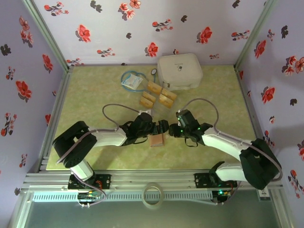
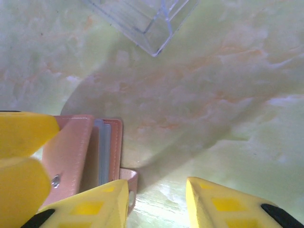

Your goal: Put the credit cards into the card holder

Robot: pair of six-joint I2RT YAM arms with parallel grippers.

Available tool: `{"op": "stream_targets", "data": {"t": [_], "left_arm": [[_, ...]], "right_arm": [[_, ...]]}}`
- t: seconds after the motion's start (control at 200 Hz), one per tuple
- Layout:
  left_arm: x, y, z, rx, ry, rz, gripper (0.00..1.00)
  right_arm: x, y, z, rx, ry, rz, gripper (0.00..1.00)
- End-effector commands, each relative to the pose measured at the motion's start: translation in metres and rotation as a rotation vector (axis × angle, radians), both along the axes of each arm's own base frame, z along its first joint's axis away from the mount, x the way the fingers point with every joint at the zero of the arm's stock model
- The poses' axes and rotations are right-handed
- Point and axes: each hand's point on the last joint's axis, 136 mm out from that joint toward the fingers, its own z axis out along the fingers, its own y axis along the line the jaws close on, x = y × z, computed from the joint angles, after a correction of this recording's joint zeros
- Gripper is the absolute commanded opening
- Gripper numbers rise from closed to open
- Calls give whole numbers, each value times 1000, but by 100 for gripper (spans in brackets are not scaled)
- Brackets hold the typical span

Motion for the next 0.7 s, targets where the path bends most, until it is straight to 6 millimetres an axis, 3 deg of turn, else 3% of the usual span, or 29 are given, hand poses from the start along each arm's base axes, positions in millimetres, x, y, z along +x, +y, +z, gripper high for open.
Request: {"op": "stream_targets", "data": {"t": [0.0, 0.175, 0.42, 0.695], "left_arm": [[-2, 9, -17, 24, 23, 52, 100], [0, 10, -7, 42, 3, 38, 100], [12, 21, 18, 76, -36, 36, 100], [32, 54, 30, 95, -44, 102, 100]], "right_arm": [[-7, -14, 1, -27, 3, -17, 36], [-15, -10, 20, 40, -15, 3, 35], [-28, 17, 50, 150, -34, 85, 25], [-47, 73, 69, 161, -57, 234, 18]]}}
